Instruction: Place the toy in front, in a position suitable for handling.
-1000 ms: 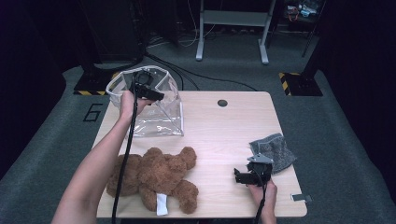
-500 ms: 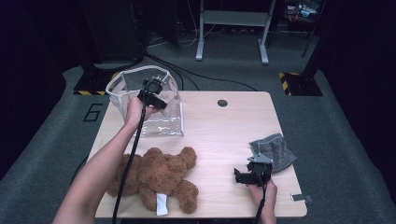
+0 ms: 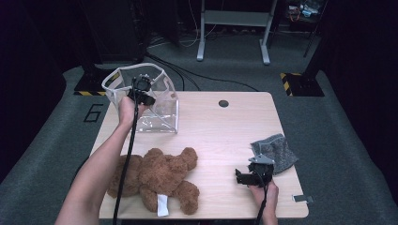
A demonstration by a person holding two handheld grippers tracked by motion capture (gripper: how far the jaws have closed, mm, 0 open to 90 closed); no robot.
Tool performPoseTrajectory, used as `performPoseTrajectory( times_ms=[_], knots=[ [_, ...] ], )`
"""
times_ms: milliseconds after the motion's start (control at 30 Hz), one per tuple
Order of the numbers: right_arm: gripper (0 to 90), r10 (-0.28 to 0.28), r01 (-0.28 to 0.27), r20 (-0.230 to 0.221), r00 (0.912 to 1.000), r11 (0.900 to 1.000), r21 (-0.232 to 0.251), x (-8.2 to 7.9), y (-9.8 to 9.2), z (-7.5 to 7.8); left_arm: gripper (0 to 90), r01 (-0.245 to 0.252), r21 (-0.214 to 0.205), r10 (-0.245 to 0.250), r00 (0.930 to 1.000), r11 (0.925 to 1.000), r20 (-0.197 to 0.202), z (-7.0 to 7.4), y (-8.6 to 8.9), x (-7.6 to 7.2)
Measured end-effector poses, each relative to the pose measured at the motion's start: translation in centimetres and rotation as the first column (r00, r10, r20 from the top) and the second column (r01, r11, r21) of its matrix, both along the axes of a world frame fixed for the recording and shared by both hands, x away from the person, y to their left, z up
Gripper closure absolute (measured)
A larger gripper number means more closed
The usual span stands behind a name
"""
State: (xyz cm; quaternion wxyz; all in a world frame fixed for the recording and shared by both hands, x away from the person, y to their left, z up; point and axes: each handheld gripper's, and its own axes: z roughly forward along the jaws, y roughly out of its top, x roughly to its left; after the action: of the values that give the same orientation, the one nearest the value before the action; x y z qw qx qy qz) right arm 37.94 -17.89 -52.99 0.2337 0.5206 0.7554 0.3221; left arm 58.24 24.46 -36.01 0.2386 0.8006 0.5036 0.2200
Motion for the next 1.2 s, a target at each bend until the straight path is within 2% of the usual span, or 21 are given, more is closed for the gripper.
performPoseTrajectory(
  times_ms=[33, 267, 367, 500, 733, 900, 967, 1067, 1100, 1133, 1200],
  knots=[
    [3.2, 0.0, 0.0, 0.0, 1.0, 1.0, 0.0, 0.0, 0.0, 0.0, 75.7, -0.013, -0.002, 0.013, 0.9998, 0.9999, 0.013, -0.1, 0.0, 0.0],
    [3.2, -0.001, 0.001, 0.0, 1.0, 1.0, -0.001, 0.0, 0.0, 0.0, 75.6, -0.046, -0.019, 0.047, 0.9982, 0.9988, 0.038, 0.0, 0.4, 0.6],
    [3.2, 0.0, 0.0, 0.0, 1.0, 1.0, -0.002, 0.0, 0.0, 0.0, 75.5, -0.055, -0.014, 0.055, 0.9972, 0.9984, 0.051, 0.0, 0.4, 0.8],
    [3.2, -0.001, 0.001, 0.0, 1.0, 1.0, 0.0, 0.0, 0.0, 0.0, 75.5, -0.079, -0.03, 0.08, 0.9951, 0.9964, 0.058, 0.1, 0.6, 1.4],
    [3.2, -0.001, 0.001, 0.0, 1.0, 1.0, 0.0, 0.0, 0.0, 0.0, 75.5, -0.107, -0.034, 0.109, 0.9919, 0.9937, 0.066, -0.1, 1.0, 2.1],
    [3.2, -0.002, 0.002, 0.0, 1.0, 1.0, 0.001, 0.0, 0.0, 0.0, 74.4, -0.099, -0.04, 0.102, 0.9927, 0.9943, 0.065, -0.2, 1.1, 2.3],
    [3.2, -0.001, 0.001, -0.001, 1.0, 1.0, 0.001, 0.0, 0.0, 0.0, 57.6, -0.093, -0.045, 0.095, 0.994, 0.9947, 0.054, -0.1, 1.1, 2.2],
    [3.2, 0.0, 0.0, 0.0, 1.0, 1.0, -0.001, 0.0, 0.0, 0.0, 39.9, -0.077, -0.081, 0.083, 0.9938, 0.9938, 0.074, 0.5, 1.3, 1.6],
    [3.2, 0.0, 0.0, 0.0, 1.0, 1.0, -0.001, 0.0, 0.0, 0.0, 39.9, -0.064, -0.089, 0.071, 0.9941, 0.994, 0.082, 0.7, 1.4, 1.4],
    [3.2, 0.0, 0.0, 0.0, 1.0, 1.0, -0.001, 0.0, 0.0, 0.0, 34.1, -0.053, -0.096, 0.063, 0.9934, 0.9939, 0.096, 1.2, 1.5, 1.0],
    [3.2, -0.001, 0.001, 0.0, 1.0, 1.0, 0.0, 0.0, 0.0, 0.0, 32.1, -0.037, -0.103, 0.05, 0.9913, 0.994, 0.122, 2.0, 1.9, 0.4]
  ],
)
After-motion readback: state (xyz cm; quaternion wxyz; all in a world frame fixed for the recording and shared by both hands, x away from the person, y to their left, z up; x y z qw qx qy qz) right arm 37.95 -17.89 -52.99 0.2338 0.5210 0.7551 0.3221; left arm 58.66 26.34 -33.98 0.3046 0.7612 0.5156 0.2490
